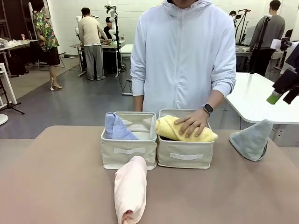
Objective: Sort the towels based on their folding style.
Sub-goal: Pick up another triangle-folded towel from the table and place it in the left Fabric basket.
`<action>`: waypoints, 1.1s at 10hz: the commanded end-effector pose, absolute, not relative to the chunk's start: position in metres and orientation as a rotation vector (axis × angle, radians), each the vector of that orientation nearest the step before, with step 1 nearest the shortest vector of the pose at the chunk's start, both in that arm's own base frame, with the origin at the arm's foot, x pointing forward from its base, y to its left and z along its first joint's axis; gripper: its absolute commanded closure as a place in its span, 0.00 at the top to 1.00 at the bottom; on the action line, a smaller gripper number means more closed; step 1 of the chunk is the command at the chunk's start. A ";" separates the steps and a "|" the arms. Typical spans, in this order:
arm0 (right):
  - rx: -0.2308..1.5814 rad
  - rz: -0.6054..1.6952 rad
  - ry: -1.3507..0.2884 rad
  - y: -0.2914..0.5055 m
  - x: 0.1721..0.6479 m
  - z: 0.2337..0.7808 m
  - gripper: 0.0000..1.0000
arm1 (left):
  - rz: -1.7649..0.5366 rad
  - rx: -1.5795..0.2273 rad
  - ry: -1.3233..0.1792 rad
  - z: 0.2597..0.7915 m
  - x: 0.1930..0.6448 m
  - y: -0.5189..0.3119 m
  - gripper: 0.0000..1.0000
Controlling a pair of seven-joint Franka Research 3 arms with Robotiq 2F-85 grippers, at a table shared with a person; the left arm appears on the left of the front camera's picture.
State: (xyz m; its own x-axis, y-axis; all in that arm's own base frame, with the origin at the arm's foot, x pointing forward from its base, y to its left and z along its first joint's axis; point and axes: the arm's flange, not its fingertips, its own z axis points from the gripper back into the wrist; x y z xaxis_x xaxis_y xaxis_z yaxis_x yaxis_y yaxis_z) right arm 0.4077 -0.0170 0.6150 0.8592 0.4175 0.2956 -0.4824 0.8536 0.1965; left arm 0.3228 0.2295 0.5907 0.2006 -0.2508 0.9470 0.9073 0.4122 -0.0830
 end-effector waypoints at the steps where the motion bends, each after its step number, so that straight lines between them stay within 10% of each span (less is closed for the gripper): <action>1: 0.223 0.507 -0.230 -0.011 0.405 0.610 1.00 | -0.951 -0.771 -1.090 0.592 0.323 0.231 1.00; 11: 0.294 0.459 -0.176 -0.007 0.425 0.614 1.00 | -0.951 -0.771 -1.090 0.592 0.323 0.231 1.00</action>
State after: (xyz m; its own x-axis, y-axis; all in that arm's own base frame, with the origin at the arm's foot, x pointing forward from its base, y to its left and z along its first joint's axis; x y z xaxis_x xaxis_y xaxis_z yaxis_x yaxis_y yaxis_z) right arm 0.4096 -0.0080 0.6126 0.8571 0.4379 0.2714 -0.4936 0.8487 0.1896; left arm 0.3225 0.2297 0.5910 0.2008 -0.2514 0.9468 0.9070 0.4130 -0.0826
